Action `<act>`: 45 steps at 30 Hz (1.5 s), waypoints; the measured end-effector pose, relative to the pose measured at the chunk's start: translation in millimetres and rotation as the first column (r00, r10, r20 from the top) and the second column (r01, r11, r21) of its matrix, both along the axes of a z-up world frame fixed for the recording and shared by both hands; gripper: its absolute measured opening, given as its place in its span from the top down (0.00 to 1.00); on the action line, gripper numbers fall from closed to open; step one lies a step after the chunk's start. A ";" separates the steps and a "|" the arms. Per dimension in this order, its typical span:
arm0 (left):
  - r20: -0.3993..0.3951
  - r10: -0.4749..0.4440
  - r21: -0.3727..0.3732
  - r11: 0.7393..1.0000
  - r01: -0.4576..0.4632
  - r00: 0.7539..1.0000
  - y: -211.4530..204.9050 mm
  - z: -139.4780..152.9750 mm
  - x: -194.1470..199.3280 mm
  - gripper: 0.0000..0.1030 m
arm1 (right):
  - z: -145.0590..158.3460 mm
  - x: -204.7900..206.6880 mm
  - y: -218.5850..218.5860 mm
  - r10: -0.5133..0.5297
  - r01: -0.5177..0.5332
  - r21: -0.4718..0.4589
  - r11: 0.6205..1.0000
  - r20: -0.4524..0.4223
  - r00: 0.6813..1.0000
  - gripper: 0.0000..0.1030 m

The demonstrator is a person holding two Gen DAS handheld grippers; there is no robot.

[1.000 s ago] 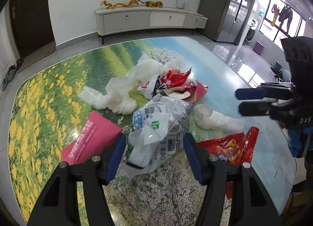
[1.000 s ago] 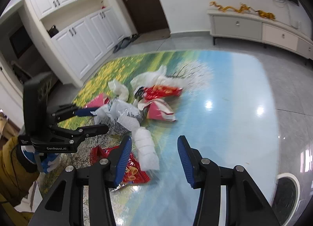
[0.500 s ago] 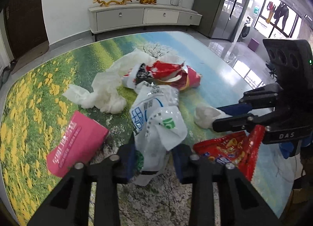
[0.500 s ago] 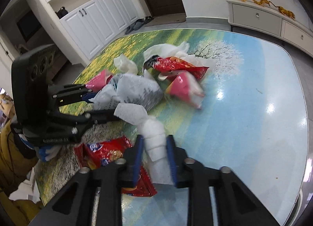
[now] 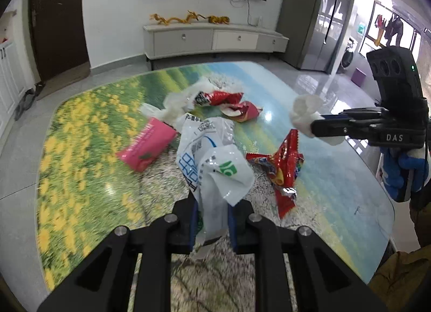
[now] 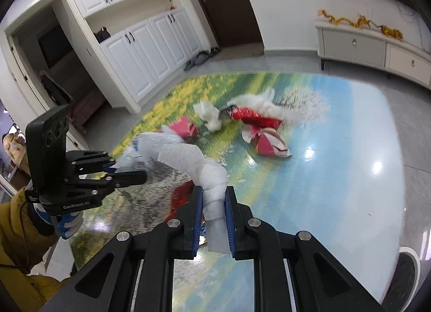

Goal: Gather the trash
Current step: 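Grasp a white tissue roll with the right tool while the left tool grasps a printed white bag, then carry the tissue roll and printed bag over the white bin and open both tools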

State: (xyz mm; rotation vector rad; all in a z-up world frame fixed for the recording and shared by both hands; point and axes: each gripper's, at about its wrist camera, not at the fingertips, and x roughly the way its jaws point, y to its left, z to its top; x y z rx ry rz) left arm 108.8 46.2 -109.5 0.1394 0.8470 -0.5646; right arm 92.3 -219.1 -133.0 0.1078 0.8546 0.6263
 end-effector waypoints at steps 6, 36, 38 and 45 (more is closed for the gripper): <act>0.077 0.035 -0.010 0.999 -0.034 0.996 11.0 38.5 -23.8 0.83 | 33.0 -30.3 -22.1 -0.057 0.055 0.034 0.998 0.076 0.995 0.85; -0.106 -0.477 0.044 0.874 0.483 0.873 -417.5 0.7 -26.1 0.79 | -55.1 -130.4 -328.0 -0.708 0.710 0.004 0.704 -0.062 0.703 0.82; -0.121 -0.476 0.039 0.875 0.483 0.871 -436.5 -5.8 -23.1 0.75 | -60.3 -128.4 -337.5 -0.720 0.722 0.002 0.692 -0.075 0.690 0.80; -0.136 -0.477 -0.027 0.878 0.478 0.868 -463.3 -8.8 -15.9 0.44 | -72.3 -124.4 -349.1 -0.758 0.760 -0.022 0.649 -0.106 0.644 0.63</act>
